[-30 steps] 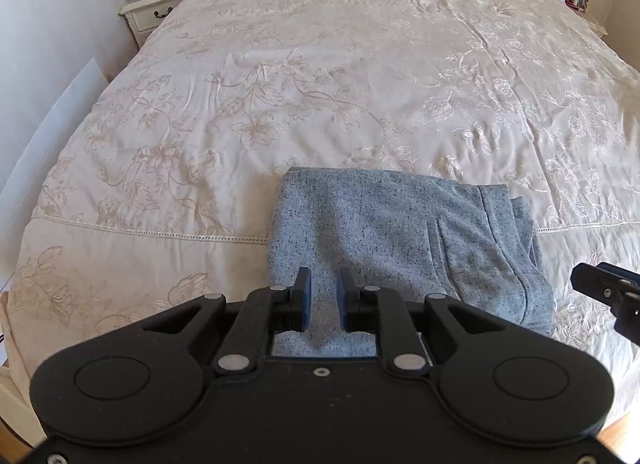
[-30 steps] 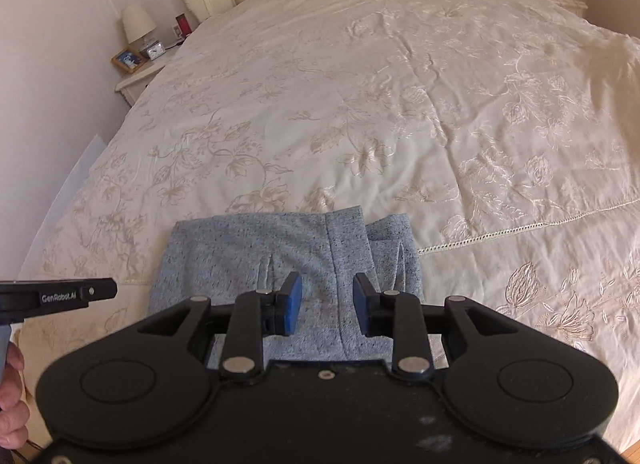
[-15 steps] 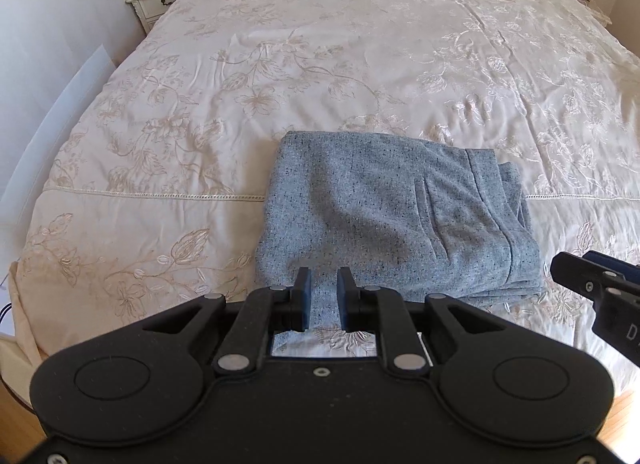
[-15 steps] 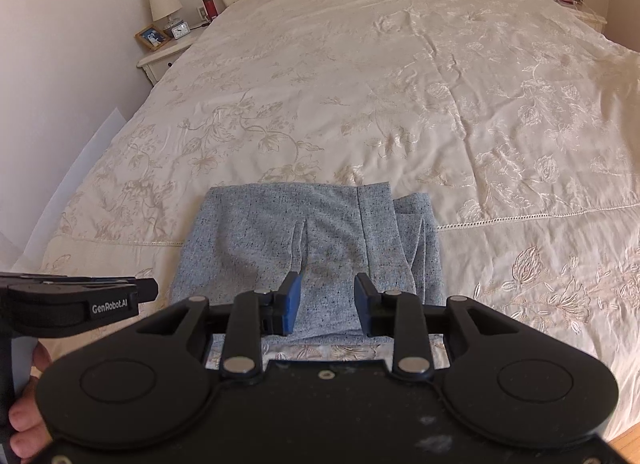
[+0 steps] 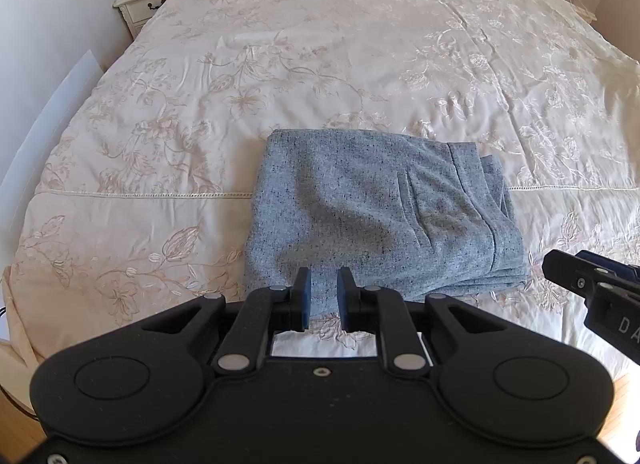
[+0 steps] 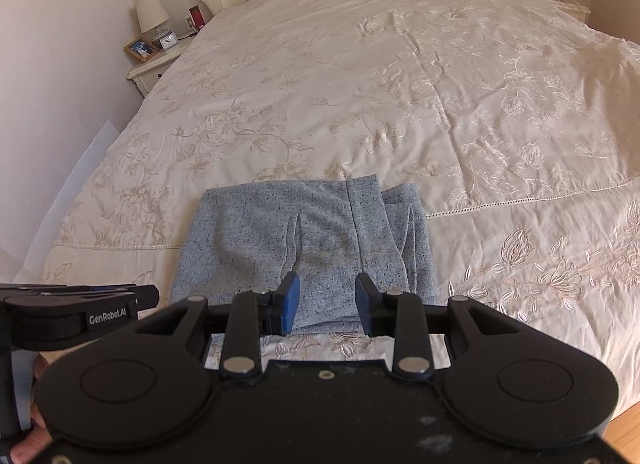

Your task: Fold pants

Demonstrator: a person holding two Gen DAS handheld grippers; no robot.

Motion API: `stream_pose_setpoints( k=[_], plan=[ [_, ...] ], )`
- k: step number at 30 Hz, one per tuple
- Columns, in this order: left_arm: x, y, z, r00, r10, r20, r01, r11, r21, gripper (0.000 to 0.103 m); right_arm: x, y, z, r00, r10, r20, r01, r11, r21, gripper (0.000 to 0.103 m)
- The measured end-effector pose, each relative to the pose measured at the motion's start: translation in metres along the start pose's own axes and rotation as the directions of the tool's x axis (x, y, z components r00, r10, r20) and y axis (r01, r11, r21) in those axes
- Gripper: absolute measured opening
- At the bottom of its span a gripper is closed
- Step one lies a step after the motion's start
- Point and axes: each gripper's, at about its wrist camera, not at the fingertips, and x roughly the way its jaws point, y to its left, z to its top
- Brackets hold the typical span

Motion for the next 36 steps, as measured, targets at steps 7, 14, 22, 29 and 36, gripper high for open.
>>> stream_pose_setpoints(
  k=[7, 14, 22, 29, 36],
  plan=[
    [-0.0006, 0.0015, -0.0016, 1.0, 0.0, 0.0, 0.0, 1.0, 0.0, 0.023, -0.0011, 0.0029, -0.0028, 1.0, 0.001, 0.001, -0.001, 1.0, 0.006, 0.033],
    [0.0012, 0.0055, -0.0013, 1.0, 0.001, -0.013, -0.001, 1.0, -0.004, 0.023, -0.0006, 0.0045, -0.0043, 1.0, 0.004, 0.001, -0.004, 1.0, 0.005, 0.034],
    [0.0025, 0.0062, 0.0002, 1.0, 0.008, -0.013, -0.008, 1.0, -0.003, 0.023, 0.0003, 0.0064, -0.0042, 1.0, 0.006, -0.002, -0.005, 1.0, 0.01, 0.034],
    [0.0045, 0.0039, 0.0011, 1.0, 0.009, -0.015, -0.008, 1.0, 0.014, 0.023, 0.0013, 0.0031, -0.004, 1.0, 0.008, -0.007, -0.008, 1.0, 0.012, 0.034],
    [0.0054, 0.0014, 0.0023, 1.0, 0.011, -0.014, -0.01, 1.0, 0.022, 0.023, 0.0029, 0.0038, -0.0034, 1.0, 0.006, -0.009, -0.006, 1.0, 0.019, 0.035]
  ],
)
